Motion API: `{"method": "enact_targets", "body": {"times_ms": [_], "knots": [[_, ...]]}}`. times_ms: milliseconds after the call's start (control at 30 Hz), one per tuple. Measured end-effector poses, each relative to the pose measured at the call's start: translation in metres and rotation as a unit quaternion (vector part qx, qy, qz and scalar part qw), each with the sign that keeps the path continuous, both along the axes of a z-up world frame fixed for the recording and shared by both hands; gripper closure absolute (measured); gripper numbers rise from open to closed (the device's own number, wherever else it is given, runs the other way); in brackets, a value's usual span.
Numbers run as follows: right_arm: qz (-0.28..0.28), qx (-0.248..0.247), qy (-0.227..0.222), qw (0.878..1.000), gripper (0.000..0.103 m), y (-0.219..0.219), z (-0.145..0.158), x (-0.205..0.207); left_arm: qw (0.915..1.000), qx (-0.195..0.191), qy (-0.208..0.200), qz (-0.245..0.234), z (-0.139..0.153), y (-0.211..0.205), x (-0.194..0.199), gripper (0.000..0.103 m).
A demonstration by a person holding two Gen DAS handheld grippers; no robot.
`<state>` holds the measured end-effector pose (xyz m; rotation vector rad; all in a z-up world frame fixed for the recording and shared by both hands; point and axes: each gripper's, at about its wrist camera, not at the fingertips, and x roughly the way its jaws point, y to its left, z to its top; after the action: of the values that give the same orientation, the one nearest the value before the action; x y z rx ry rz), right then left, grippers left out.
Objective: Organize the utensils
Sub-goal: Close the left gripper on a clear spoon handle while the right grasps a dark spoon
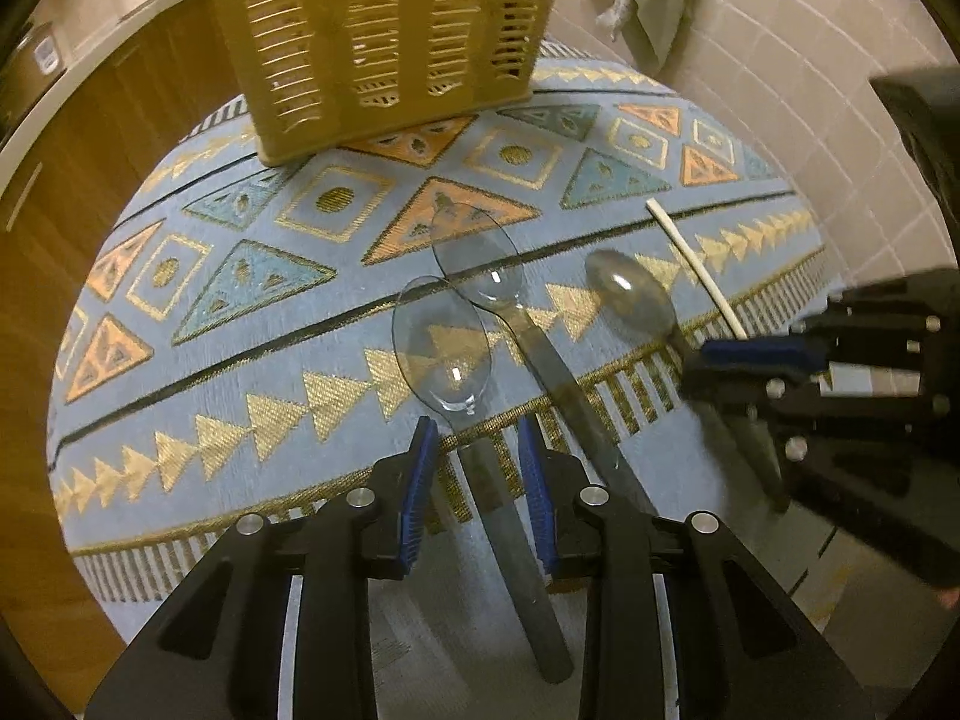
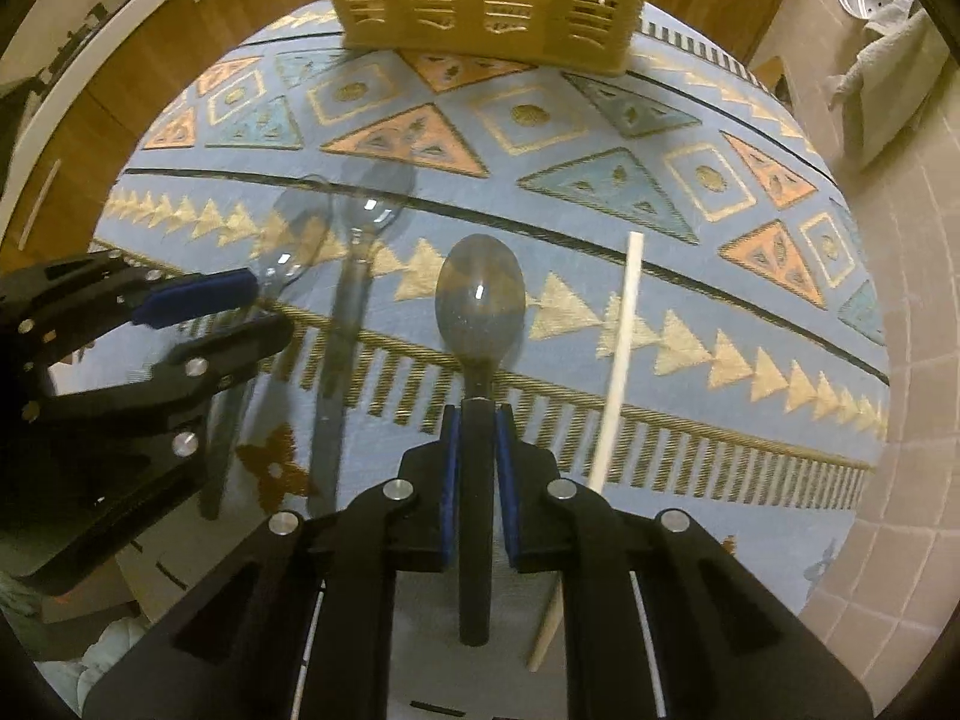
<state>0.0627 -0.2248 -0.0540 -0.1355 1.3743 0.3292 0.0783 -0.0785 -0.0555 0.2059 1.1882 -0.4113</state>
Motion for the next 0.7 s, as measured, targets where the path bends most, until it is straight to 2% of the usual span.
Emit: {"method": "enact_targets", "body": {"times_ms": [67,167,367,500,600,700], "knots": [[-0.003,0.003,0.017,1.0,0.093,0.0,-0.005,0.003,0.9997,0.021,-0.005,-0.013,-0.001,-0.002,0.0,0.088],[-0.009,0.011,0.027,1.0,0.093,-0.001,-0.008,0.006,0.999,0.026,0.004,-0.035,-0.001,-0.002,0.005,0.091],[-0.009,0.02,0.061,0.998,0.092,-0.015,-0.008,0.029,0.9959,0.032,0.036,-0.077,-0.001,0.0,0.013,0.091],[0.002,0.005,0.063,0.998,0.092,-0.009,-0.008,0.038,0.9943,0.046,0.049,-0.082,-0.001,-0.006,0.018,0.09],[0.008,-0.005,0.055,0.998,0.093,-0.002,-0.005,0.038,0.9922,0.072,0.04,-0.093,-0.002,-0.014,0.016,0.09],[0.012,-0.01,0.043,0.999,0.093,0.005,-0.001,0.03,0.9937,0.073,0.034,-0.078,-0.001,-0.017,0.016,0.093]]}}
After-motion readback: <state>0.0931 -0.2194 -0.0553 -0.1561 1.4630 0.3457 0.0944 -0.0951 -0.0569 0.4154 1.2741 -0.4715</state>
